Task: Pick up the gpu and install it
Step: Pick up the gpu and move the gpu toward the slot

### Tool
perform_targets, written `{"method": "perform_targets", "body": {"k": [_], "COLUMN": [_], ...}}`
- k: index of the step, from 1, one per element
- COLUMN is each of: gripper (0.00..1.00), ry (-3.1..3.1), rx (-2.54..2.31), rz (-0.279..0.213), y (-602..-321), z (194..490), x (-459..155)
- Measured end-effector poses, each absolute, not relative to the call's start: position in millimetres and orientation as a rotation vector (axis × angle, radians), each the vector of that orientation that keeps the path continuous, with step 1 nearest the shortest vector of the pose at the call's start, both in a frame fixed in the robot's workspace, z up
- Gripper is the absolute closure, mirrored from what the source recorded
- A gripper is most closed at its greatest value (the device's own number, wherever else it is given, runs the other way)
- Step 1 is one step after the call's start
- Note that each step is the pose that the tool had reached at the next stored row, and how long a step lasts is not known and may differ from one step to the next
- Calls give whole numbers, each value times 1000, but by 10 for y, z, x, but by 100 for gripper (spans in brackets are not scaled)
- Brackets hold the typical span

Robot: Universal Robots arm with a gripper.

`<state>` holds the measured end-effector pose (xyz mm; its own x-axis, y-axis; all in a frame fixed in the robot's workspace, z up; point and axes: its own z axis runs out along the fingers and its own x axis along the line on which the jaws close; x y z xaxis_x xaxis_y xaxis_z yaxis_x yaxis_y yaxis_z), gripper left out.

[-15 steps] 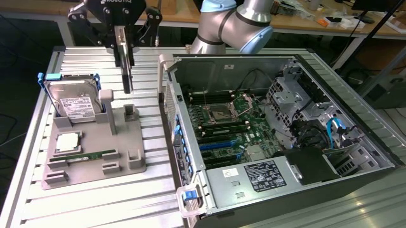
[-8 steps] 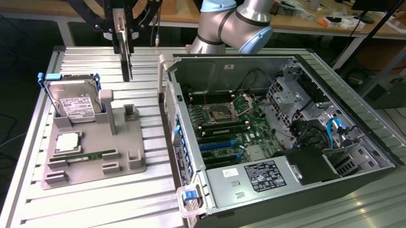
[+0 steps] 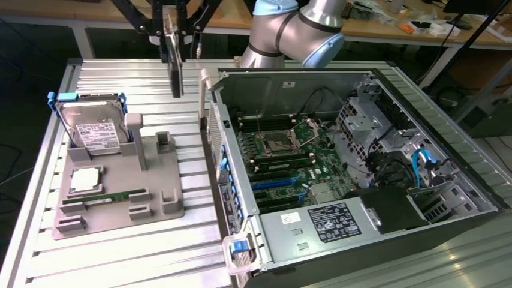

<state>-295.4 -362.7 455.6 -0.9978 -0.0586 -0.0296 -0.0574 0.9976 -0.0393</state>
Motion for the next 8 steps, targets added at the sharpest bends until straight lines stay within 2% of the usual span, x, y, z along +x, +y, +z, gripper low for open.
{"method": "perform_targets", "body": {"k": [8], "gripper": [73], "ry": [3109], "rx": [-90], "rz": [-60], "y": [-3627], "z": [4551], "x": [-2595]}}
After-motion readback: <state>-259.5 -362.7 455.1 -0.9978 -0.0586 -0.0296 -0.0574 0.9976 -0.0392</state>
